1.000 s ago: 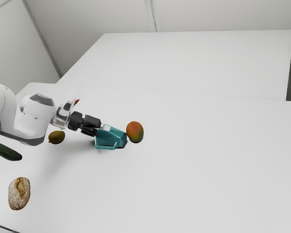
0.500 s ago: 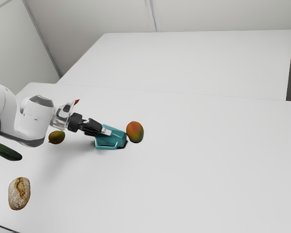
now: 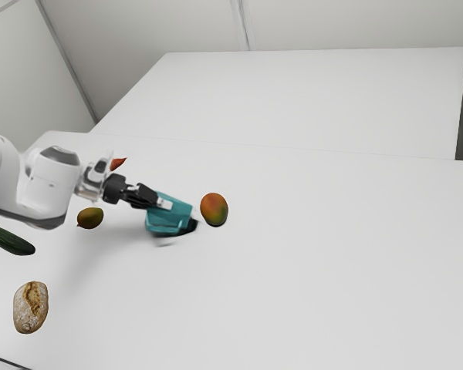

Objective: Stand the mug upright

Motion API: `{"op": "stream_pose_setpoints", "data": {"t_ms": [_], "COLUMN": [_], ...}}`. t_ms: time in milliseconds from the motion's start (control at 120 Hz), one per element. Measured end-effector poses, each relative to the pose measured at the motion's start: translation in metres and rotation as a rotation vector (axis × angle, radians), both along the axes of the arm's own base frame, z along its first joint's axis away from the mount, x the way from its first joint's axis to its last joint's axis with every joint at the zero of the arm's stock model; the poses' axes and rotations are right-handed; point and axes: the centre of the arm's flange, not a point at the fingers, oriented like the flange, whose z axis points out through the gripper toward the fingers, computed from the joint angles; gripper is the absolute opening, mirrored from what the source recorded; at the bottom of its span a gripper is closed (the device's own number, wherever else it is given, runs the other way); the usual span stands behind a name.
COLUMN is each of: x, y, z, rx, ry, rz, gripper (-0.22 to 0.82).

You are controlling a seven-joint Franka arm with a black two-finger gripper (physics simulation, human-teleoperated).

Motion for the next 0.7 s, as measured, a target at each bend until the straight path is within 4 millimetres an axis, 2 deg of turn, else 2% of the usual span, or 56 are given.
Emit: {"op": "stream_pose_setpoints", "data": {"t_ms": [200, 358, 450, 700], "x": [-0.003, -0.008, -0.012, -0.023], "y": [-0.001, -0.009, -0.019, -0.054], "z": [0.035, 0.075, 0.096, 0.133], "rx": [0.035, 0.131, 0.208, 0.404], "ry": [-0.051, -0.077, -0.071, 0.002], "rz": [-0.013, -0.080, -0.140, -0.277], "gripper": [-0.18, -0.18, -0.18, -0.18]}}
